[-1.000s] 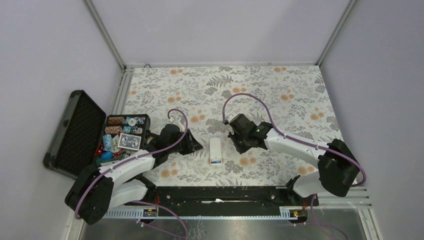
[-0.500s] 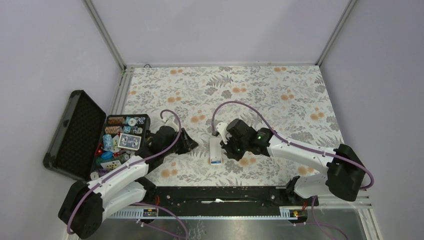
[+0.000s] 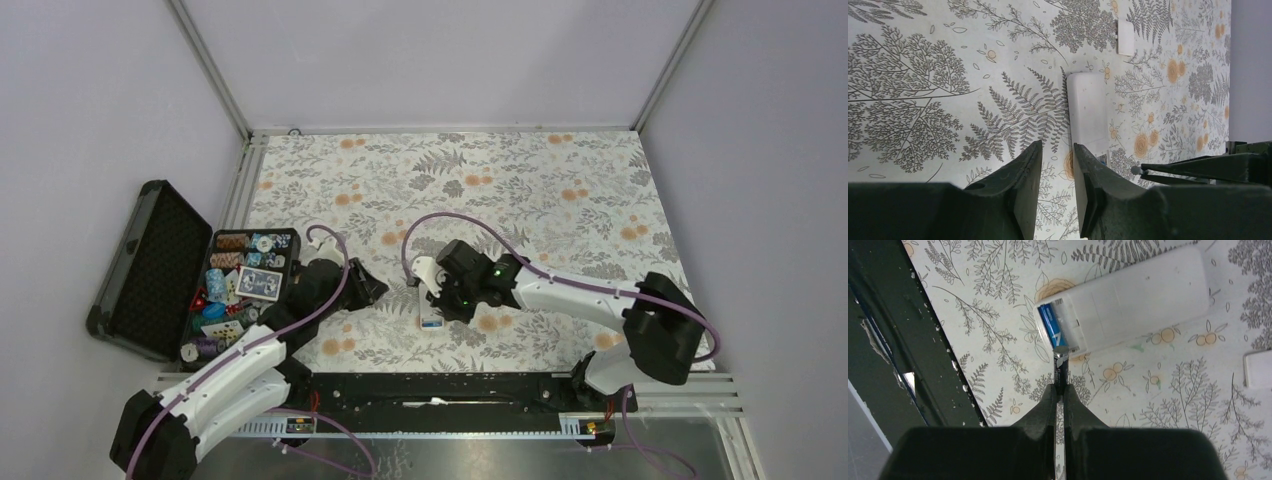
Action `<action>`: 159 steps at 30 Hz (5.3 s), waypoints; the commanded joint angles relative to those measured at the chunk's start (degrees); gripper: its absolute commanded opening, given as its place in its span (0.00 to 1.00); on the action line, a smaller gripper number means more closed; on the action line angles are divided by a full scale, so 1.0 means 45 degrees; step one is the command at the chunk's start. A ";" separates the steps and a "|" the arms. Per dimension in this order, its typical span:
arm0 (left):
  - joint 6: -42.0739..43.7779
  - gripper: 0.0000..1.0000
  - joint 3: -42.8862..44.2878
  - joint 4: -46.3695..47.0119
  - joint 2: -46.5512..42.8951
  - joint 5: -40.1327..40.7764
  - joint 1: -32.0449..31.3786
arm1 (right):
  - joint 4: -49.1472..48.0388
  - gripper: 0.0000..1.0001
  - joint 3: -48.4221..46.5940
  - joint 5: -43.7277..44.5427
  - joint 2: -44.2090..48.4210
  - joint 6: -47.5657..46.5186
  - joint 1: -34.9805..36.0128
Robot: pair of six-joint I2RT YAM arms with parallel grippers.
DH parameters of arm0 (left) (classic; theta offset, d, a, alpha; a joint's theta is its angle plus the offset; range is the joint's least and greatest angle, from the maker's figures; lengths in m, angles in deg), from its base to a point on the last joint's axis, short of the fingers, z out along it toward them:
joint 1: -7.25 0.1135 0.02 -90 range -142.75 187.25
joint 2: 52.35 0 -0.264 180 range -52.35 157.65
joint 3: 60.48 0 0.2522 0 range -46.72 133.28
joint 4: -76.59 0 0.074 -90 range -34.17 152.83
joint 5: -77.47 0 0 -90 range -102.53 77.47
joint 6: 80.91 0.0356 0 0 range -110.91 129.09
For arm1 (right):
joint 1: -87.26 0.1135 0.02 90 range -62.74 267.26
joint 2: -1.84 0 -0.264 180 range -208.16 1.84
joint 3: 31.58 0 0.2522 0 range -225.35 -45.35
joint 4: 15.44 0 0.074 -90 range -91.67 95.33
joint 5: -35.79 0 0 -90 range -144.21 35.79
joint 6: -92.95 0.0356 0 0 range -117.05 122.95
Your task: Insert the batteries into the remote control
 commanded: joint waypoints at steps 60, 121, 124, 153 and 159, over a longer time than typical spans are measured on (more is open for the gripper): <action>0.0299 0.38 -0.0485 -0.0215 -0.1321 0.1006 0.0135 | 0.1979 0.12 -0.3160 0.0857 -0.4054 -0.1100 0.0950; -0.0030 0.39 -0.0287 0.1967 0.1720 -0.1274 -0.0240 | -0.2383 0.38 0.2392 0.5510 0.2509 0.6137 0.0545; -0.0098 0.40 -0.0277 0.2448 0.2306 -0.1684 -0.0345 | -0.2437 0.34 0.2541 0.4832 0.2784 0.7173 -0.0017; -0.1283 0.34 -0.0233 0.6378 0.6393 -0.4596 -0.1227 | -0.3504 0.33 0.2085 0.1438 0.0557 1.1139 -0.0410; -0.1283 0.31 -0.0233 0.6550 0.6755 -0.4603 -0.1265 | -0.3801 0.32 0.2020 0.1461 0.0207 1.1380 -0.0410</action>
